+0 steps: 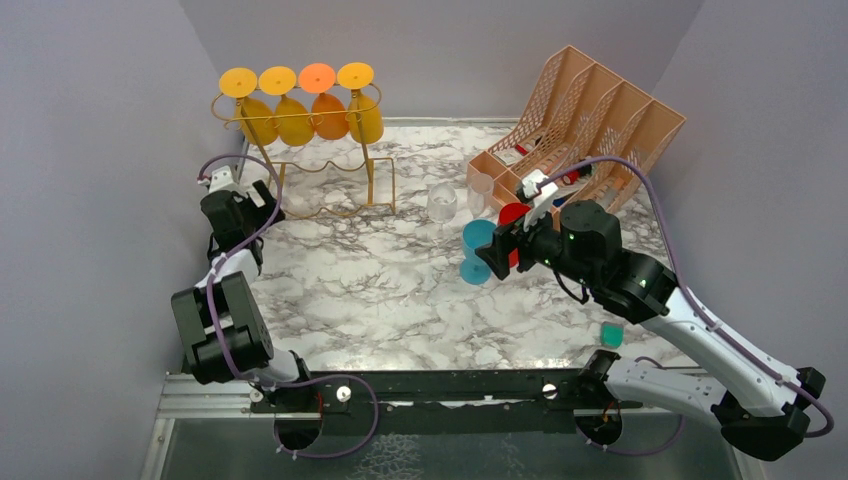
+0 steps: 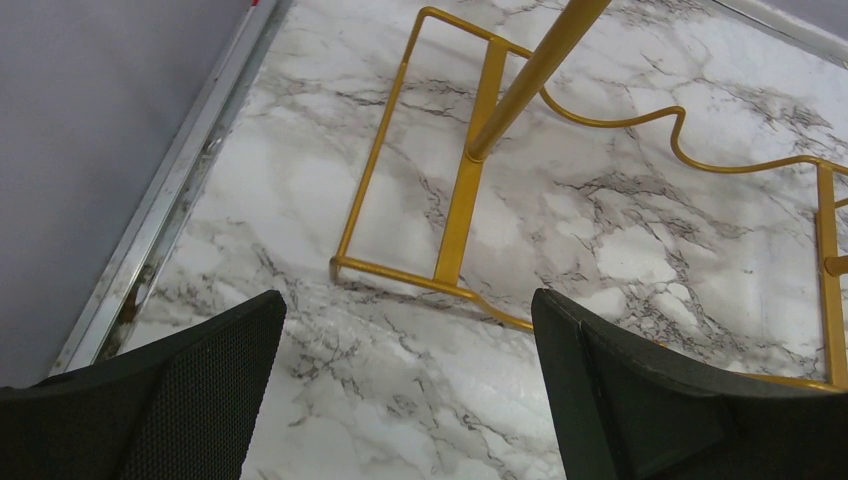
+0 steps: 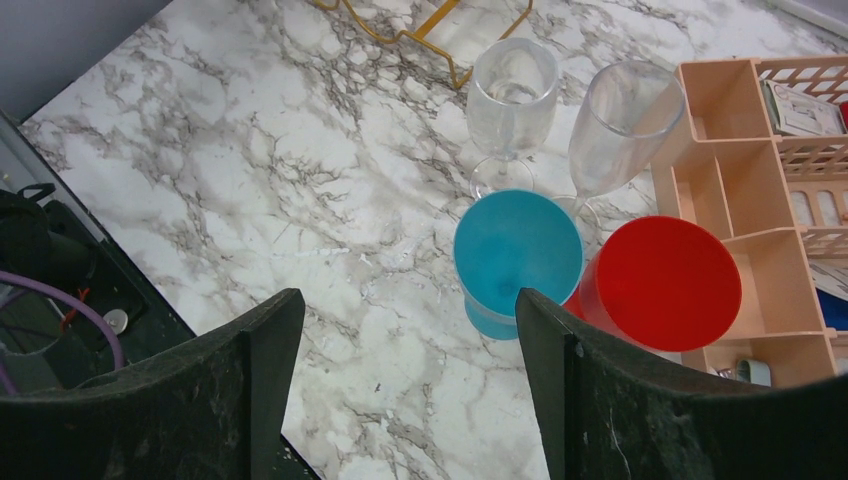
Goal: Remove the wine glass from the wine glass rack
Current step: Place the wine glass at the center of the board.
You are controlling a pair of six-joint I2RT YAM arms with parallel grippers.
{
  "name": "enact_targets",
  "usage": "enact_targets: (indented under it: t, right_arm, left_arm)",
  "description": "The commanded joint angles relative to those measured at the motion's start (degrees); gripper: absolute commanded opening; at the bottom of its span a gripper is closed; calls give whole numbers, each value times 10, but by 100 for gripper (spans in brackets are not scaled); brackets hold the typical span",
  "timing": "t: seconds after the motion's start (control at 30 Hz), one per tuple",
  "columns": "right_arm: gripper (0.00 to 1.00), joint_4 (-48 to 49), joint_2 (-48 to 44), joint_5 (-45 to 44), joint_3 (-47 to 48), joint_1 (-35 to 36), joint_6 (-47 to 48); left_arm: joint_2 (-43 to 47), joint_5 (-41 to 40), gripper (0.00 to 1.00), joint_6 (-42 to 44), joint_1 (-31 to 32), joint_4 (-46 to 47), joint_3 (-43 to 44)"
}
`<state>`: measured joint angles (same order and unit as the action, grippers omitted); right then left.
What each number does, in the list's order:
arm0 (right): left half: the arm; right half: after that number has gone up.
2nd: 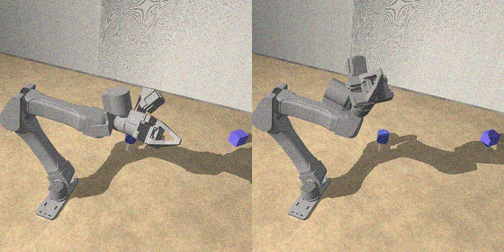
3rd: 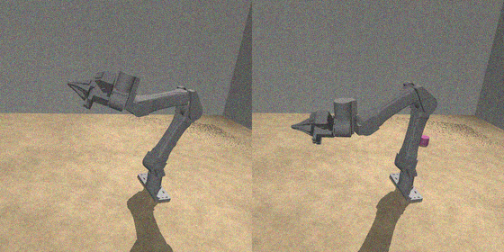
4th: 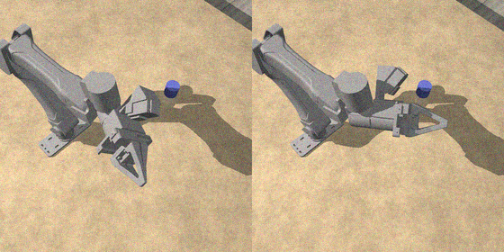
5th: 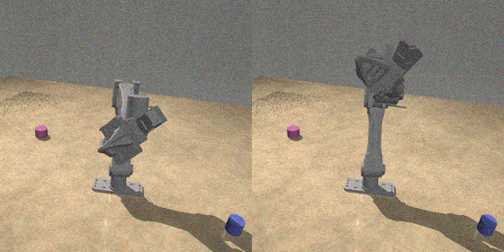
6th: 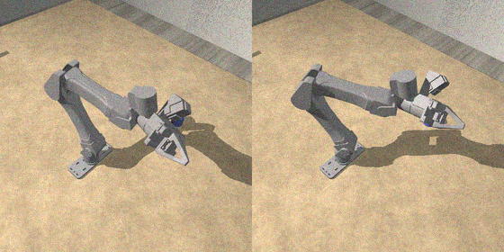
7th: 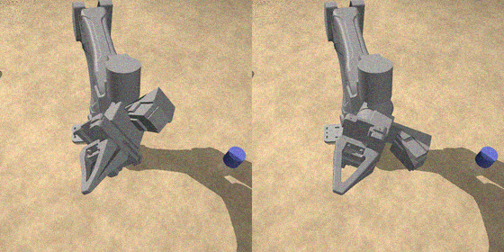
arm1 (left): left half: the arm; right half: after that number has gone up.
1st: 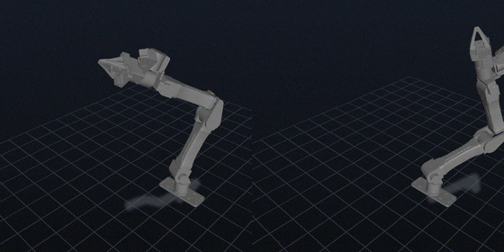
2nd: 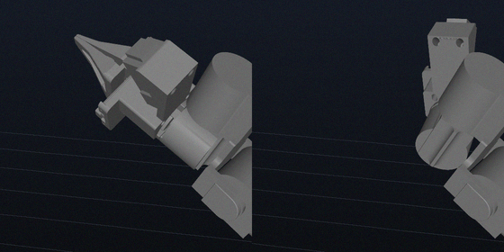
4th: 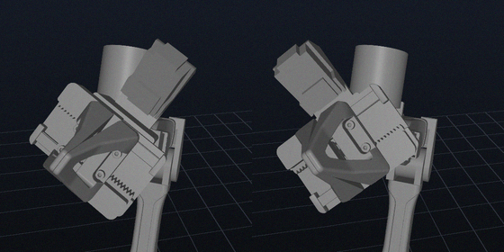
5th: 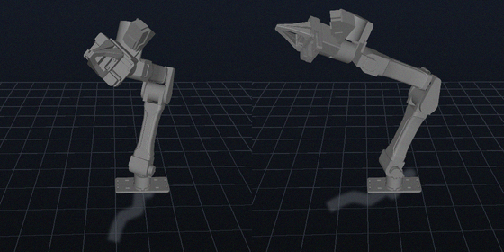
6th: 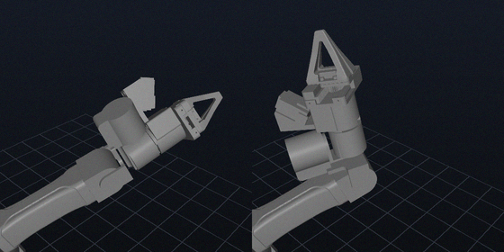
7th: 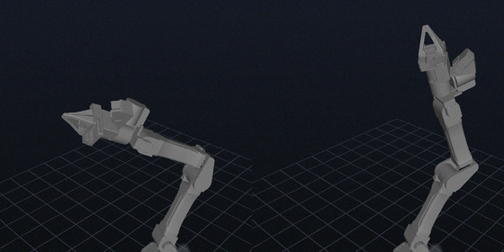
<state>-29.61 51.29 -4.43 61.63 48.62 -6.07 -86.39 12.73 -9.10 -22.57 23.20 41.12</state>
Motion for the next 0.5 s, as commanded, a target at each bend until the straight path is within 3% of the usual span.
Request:
enact_targets:
  t: [0.0,0.3,0.47]
  right_arm:
    - [81,13,-14,-8,-8,-3,-1]
    - [81,-1,-22,-15,-13,-3,-2]
    - [81,-2,-26,-19,-22,-3,-5]
  left_arm:
    - [-61,103,99,32,-11,65,44]
    - [-194,201,98,12,-39,78,113]
    - [-209,230,97,8,-39,83,115]
